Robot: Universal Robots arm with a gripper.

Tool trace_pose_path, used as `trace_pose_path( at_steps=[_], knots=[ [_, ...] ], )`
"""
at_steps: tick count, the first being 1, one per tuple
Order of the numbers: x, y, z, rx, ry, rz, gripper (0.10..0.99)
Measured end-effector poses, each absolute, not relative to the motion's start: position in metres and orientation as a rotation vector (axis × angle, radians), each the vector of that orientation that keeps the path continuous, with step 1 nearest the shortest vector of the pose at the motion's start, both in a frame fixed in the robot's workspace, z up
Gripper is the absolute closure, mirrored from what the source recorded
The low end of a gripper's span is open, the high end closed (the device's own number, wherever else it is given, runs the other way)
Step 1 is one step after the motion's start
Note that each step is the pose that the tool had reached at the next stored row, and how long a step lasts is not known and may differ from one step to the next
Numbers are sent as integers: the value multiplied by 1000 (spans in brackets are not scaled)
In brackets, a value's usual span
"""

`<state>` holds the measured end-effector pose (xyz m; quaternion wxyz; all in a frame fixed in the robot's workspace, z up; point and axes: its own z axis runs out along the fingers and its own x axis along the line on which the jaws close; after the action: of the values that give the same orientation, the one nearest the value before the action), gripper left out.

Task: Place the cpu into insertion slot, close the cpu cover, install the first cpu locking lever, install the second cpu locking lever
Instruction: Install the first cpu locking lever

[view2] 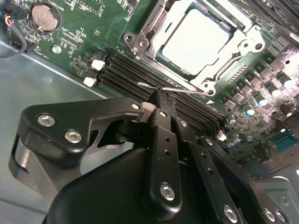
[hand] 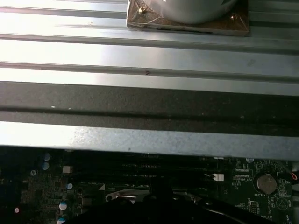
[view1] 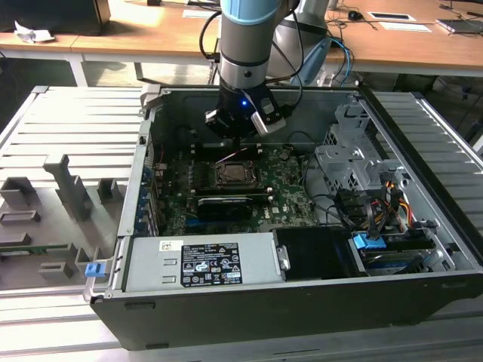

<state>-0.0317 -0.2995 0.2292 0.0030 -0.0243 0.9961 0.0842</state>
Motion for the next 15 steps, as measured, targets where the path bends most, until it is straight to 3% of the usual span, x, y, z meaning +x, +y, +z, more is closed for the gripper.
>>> trace_pose_path(
  at_steps=[15],
  knots=[
    [-31,-301,227,-76,3124,263,980]
  ],
)
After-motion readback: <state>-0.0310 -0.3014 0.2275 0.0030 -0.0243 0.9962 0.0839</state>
